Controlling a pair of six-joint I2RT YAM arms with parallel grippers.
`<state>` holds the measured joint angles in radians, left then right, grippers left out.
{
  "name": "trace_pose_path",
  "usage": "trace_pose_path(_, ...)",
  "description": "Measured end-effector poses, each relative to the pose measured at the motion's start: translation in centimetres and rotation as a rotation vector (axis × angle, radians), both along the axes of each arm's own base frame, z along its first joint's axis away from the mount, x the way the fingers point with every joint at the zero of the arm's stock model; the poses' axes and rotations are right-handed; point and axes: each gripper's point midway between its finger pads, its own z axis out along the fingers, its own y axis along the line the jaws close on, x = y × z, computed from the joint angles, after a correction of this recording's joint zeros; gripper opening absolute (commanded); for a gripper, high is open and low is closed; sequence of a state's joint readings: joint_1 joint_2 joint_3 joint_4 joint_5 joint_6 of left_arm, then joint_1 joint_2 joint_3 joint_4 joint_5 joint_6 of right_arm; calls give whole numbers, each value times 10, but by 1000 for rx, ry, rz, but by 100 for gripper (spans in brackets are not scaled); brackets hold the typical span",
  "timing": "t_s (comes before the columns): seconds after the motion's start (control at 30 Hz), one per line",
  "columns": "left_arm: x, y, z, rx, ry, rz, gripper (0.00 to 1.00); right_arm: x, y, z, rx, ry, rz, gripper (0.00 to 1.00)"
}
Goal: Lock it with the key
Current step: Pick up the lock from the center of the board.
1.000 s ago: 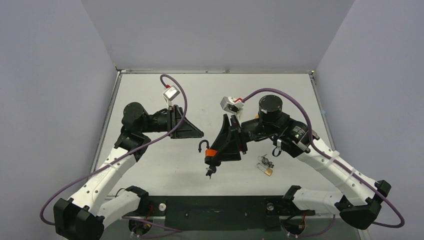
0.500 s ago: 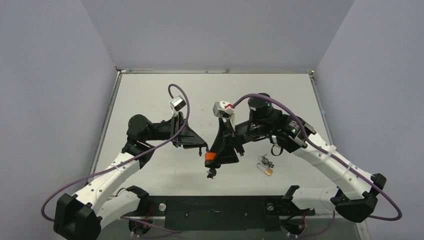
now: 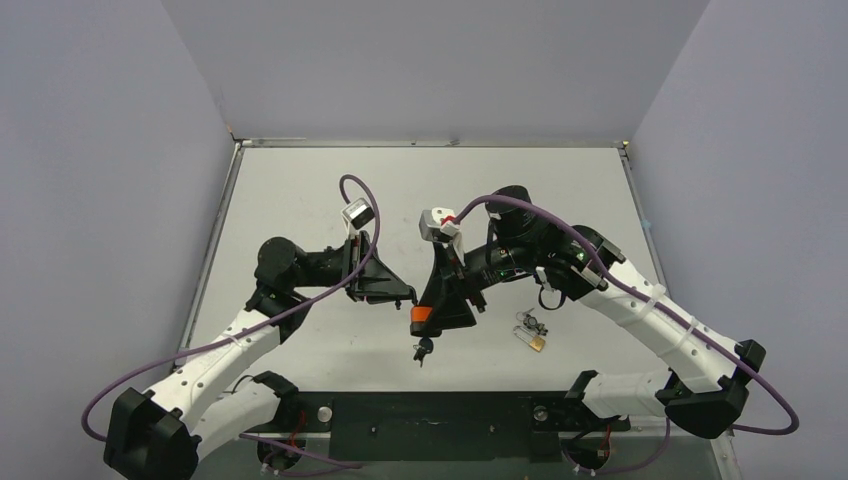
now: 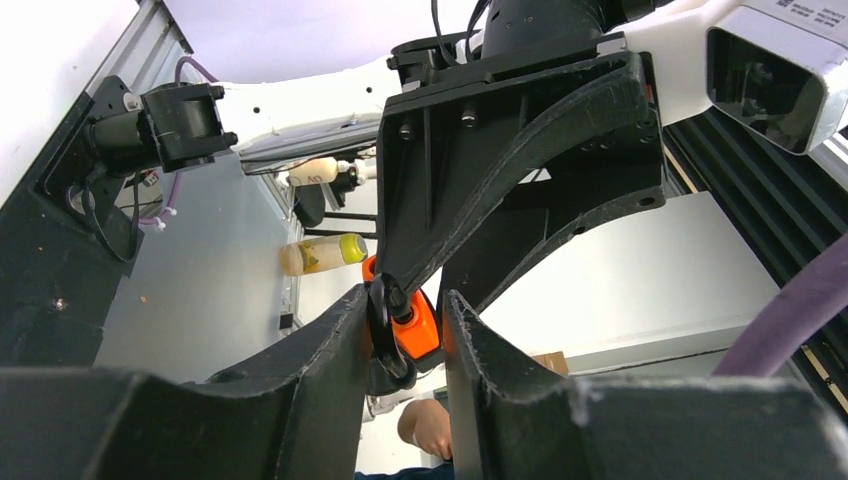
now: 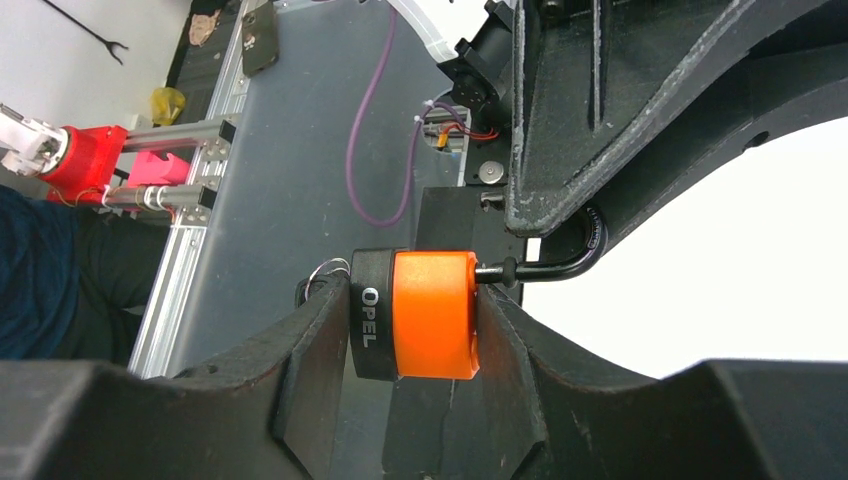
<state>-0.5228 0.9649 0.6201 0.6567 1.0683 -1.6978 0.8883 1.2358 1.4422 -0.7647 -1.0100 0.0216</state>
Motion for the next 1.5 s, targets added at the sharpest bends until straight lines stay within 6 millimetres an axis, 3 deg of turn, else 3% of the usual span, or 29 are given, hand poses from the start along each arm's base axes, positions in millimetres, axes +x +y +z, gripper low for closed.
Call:
trace_pose_path(0.23,0,0,-3,7,10,3,0,0,0,2,11,-29,13,0)
trace_pose_path(0.3,1,-1,-5,13,23,4,0,0,0,2,11,-35,14,2)
trace_pose_path(0.37,1,-2,-6,17,31,6,0,0,-1,0,4,-34,12,18)
trace_pose_path(0.4,2,-2,-7,20,33,8,0,1,-1,0,0,-35,7,36)
trace_pose_path(0.43,3,-2,-9,26,38,15,0,2,-1,-1,-6,-37,-2,43)
trace_pose_path(0.47,5,-3,-11,34,40,28,0,5,-1,-3,-15,-39,-19,57)
trace_pose_path(0.53,10,-4,-14,70,43,64,0,12,0,-6,-44,-38,-77,70)
trace_pose_path(0.6,17,-5,-12,109,4,114,0,28,1,-10,-63,-56,-184,74)
trace_pose_path(0.8,38,0,22,195,-198,295,0,78,-9,-1,15,-152,-544,76)
trace_pose_path(1.03,56,9,38,285,-302,451,0,103,-33,20,185,-184,-805,75)
trace_pose_path(1.4,71,22,75,329,-428,631,0,115,-13,61,393,-143,-841,72)
trace_pose_path(1.5,74,24,82,338,-438,662,0,112,-6,72,448,-129,-820,68)
